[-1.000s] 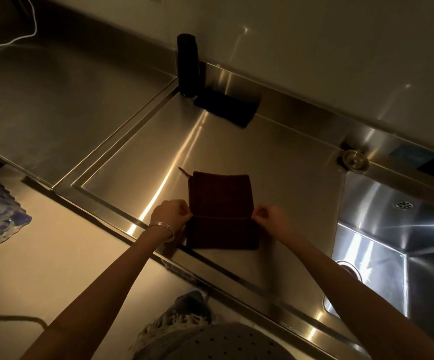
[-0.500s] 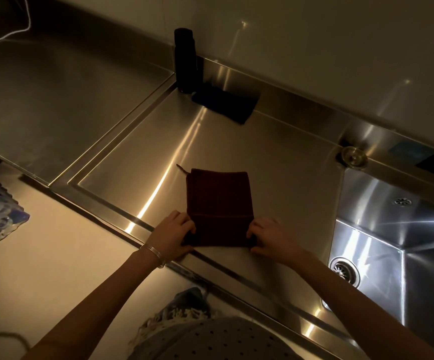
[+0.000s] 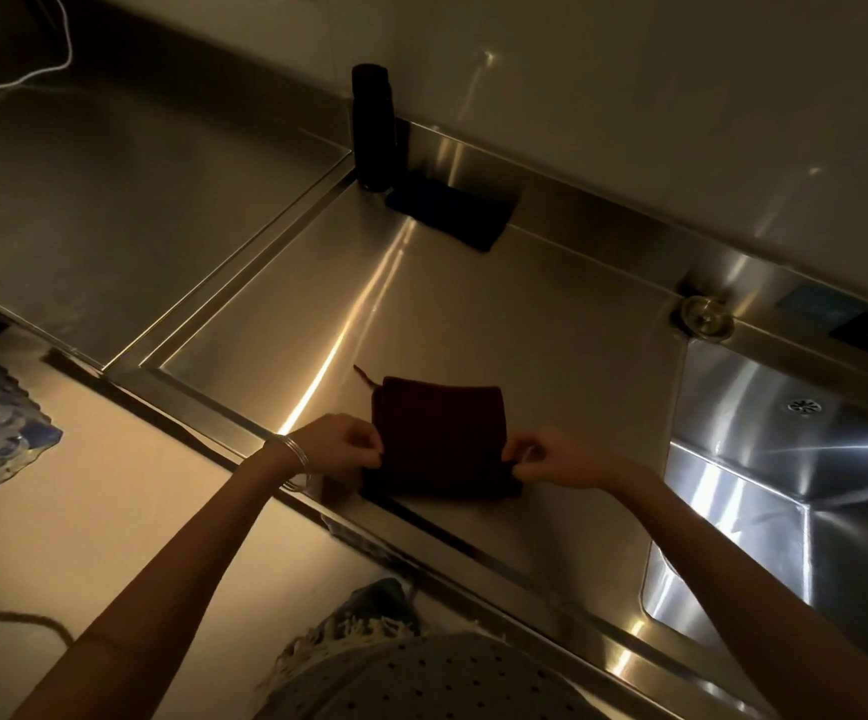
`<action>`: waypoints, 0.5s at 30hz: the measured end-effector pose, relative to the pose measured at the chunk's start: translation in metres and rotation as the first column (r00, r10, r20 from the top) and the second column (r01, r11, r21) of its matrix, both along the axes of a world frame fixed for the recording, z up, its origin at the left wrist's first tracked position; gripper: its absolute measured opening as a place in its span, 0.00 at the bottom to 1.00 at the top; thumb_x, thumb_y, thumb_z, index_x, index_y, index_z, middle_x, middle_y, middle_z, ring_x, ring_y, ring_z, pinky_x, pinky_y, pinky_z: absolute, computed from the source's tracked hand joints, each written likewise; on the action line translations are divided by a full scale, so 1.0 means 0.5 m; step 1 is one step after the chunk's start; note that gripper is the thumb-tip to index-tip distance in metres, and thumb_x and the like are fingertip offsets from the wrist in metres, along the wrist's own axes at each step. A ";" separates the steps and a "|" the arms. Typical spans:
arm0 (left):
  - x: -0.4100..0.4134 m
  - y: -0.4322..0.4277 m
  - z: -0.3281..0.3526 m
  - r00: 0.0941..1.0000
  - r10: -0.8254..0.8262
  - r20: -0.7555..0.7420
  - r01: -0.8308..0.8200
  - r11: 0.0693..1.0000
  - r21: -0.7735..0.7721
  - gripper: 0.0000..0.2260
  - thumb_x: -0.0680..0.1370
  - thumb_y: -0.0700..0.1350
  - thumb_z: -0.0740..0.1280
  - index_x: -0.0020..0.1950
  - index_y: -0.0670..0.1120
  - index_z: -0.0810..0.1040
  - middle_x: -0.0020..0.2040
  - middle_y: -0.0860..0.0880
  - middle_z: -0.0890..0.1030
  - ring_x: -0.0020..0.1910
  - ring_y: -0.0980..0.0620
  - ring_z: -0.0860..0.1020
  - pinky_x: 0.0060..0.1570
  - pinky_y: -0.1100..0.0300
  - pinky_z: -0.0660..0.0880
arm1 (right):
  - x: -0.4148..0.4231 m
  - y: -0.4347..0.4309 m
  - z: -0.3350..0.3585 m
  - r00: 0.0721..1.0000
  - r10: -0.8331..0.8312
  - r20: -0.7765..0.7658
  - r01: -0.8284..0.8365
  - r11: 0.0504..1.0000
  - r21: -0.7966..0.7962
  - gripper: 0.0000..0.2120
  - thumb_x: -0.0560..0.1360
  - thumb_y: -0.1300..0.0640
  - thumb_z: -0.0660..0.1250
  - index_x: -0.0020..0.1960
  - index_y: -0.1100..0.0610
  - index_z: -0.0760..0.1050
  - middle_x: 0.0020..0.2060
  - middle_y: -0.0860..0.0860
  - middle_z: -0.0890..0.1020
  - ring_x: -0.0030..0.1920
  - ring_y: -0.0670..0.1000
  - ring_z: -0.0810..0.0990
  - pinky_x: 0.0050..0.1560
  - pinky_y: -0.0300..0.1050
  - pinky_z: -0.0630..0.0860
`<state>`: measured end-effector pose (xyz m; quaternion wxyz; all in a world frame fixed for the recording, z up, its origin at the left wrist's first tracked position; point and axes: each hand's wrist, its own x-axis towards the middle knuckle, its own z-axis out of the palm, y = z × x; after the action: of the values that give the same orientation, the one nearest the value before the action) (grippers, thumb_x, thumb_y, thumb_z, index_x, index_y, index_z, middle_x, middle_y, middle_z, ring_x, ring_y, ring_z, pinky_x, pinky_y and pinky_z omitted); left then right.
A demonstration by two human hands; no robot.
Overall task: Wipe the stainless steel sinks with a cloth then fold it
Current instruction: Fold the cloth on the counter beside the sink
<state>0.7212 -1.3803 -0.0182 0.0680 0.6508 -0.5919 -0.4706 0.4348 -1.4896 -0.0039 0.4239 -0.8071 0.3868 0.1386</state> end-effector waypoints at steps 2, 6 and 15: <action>0.002 -0.016 -0.006 0.992 0.124 -0.003 -0.124 0.992 -0.007 0.07 0.76 0.46 0.66 0.51 0.44 0.78 0.40 0.54 0.75 0.42 0.56 0.73 0.44 0.66 0.69 | 0.006 -0.009 0.001 0.991 -0.125 0.049 0.126 0.992 -0.017 0.11 0.76 0.62 0.65 0.58 0.61 0.75 0.53 0.59 0.79 0.46 0.48 0.76 0.42 0.29 0.69; -0.005 -0.051 -0.033 0.952 0.281 0.125 -0.270 0.958 -0.096 0.08 0.76 0.47 0.66 0.52 0.46 0.80 0.45 0.52 0.77 0.46 0.54 0.74 0.49 0.60 0.70 | 0.040 -0.018 -0.024 0.961 -0.272 0.050 0.276 0.952 -0.130 0.12 0.77 0.61 0.64 0.59 0.61 0.75 0.52 0.57 0.80 0.44 0.47 0.75 0.37 0.31 0.67; 0.007 -0.020 -0.072 0.920 0.293 0.259 -0.170 0.896 -0.411 0.10 0.74 0.52 0.69 0.50 0.48 0.76 0.48 0.50 0.76 0.47 0.51 0.74 0.46 0.56 0.73 | 0.008 0.009 -0.062 0.992 -0.059 0.107 0.094 0.926 -0.366 0.12 0.74 0.56 0.70 0.55 0.59 0.75 0.55 0.55 0.73 0.55 0.54 0.75 0.50 0.37 0.64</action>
<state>0.7249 -1.3902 -0.0542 0.1539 0.7581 -0.5922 -0.2256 0.4390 -1.4851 -0.0347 0.2870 -0.8625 0.4168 0.0083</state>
